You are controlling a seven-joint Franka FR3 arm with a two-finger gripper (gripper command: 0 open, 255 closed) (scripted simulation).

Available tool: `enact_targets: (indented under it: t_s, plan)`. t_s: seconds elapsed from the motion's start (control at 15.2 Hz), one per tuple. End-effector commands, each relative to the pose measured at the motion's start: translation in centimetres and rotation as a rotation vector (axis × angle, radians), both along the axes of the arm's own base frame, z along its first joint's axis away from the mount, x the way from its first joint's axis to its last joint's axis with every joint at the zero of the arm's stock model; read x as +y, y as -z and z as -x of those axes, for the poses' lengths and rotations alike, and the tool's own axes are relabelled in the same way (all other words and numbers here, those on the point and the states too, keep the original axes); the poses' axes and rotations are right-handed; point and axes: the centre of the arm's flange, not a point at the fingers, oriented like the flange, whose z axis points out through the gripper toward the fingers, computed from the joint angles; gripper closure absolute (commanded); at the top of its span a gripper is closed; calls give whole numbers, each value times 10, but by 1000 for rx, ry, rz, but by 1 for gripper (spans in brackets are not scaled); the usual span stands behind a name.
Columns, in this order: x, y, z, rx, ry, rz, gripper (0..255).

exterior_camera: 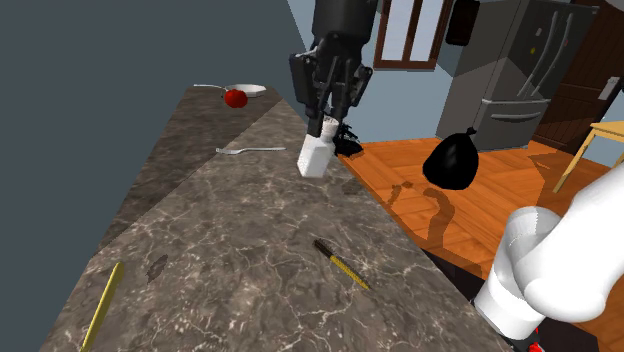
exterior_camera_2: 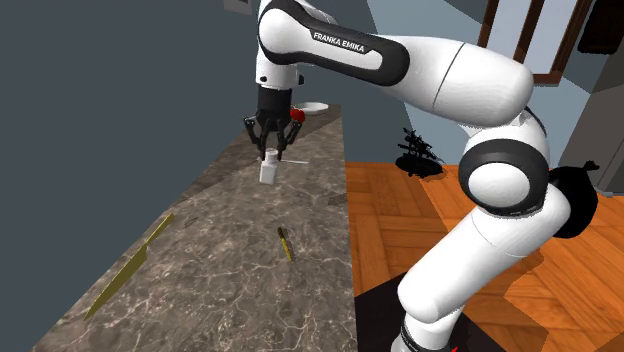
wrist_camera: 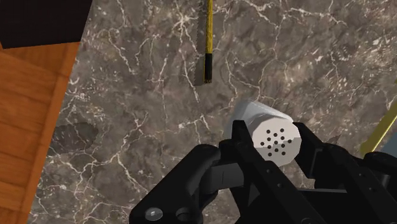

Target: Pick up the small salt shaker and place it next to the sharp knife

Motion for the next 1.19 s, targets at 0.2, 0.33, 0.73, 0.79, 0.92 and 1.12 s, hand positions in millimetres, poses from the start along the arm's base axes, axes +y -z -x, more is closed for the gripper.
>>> enact_targets:
  t_s: [0.2,0.33,0.73,0.79,0.92,1.12]
  plan:
    - [61,1,27,0,1,0,255]
    - [86,1,37,0,1,0,255]
    - [160,0,66,0,1,0,255]
    - [172,0,71,0,1,0,255]
    - [196,0,80,0,1,0,255]
    - [233,0,95,0,2,0,255]
